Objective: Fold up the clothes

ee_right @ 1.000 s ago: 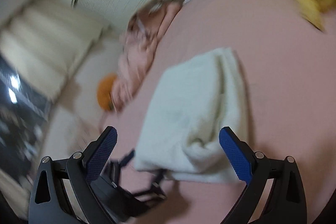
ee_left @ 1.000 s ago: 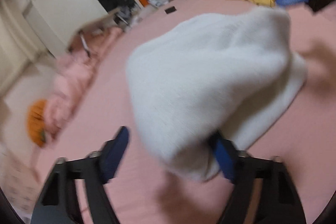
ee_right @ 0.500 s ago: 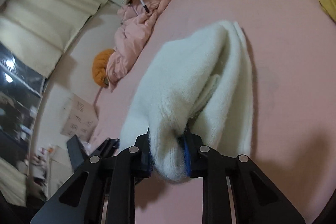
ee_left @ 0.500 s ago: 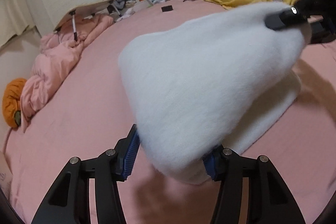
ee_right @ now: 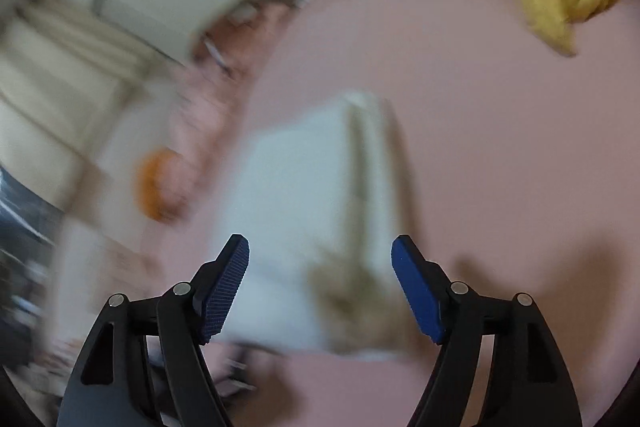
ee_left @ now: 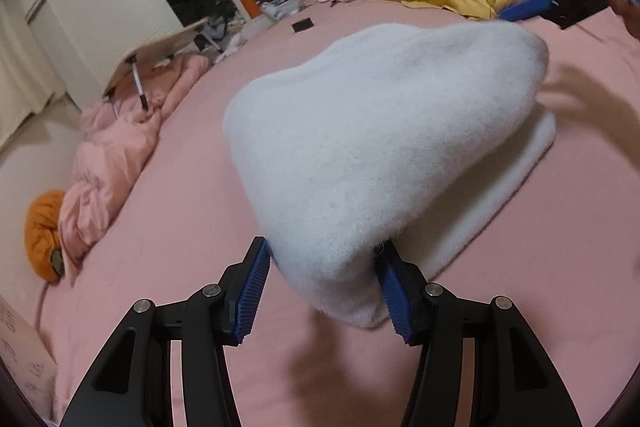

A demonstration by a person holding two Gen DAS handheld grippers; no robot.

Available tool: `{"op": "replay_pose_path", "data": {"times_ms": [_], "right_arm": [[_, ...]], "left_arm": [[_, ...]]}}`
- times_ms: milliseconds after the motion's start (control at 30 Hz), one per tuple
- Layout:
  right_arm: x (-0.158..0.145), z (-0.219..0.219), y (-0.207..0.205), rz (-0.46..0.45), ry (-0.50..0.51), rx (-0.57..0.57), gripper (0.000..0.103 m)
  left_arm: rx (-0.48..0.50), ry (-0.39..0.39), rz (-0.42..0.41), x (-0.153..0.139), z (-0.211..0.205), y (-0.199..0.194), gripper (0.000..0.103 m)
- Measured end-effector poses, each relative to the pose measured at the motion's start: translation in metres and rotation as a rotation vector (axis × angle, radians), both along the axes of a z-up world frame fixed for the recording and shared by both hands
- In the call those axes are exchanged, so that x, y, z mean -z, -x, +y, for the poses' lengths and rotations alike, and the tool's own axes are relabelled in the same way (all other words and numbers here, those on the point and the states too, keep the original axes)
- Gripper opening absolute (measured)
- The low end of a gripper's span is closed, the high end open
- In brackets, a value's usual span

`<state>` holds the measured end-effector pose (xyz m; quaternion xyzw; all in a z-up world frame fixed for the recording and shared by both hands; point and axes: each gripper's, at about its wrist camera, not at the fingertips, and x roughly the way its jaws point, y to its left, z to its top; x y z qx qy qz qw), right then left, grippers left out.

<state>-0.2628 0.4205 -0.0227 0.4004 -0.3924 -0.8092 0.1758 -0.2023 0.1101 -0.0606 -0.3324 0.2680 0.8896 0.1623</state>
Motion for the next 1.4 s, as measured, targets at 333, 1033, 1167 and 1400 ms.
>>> {"op": "replay_pose_path", "data": {"times_ms": [333, 1033, 1167, 1400], "right_arm": [[0.038, -0.044, 0.086, -0.105, -0.1, -0.145, 0.028], [-0.035, -0.047, -0.001, 0.179, -0.154, -0.159, 0.045], [0.012, -0.078, 0.012, -0.026, -0.108, -0.196, 0.045], [0.013, -0.056, -0.009, 0.006, -0.126, -0.092, 0.038]], "left_arm": [[-0.06, -0.098, -0.069, 0.0, -0.007, 0.017, 0.054], [-0.021, -0.706, -0.255, -0.046, -0.069, -0.017, 0.055], [0.003, -0.853, -0.254, -0.073, -0.06, 0.014, 0.055], [-0.12, -0.697, -0.434, -0.029, -0.031, 0.078, 0.029]]}}
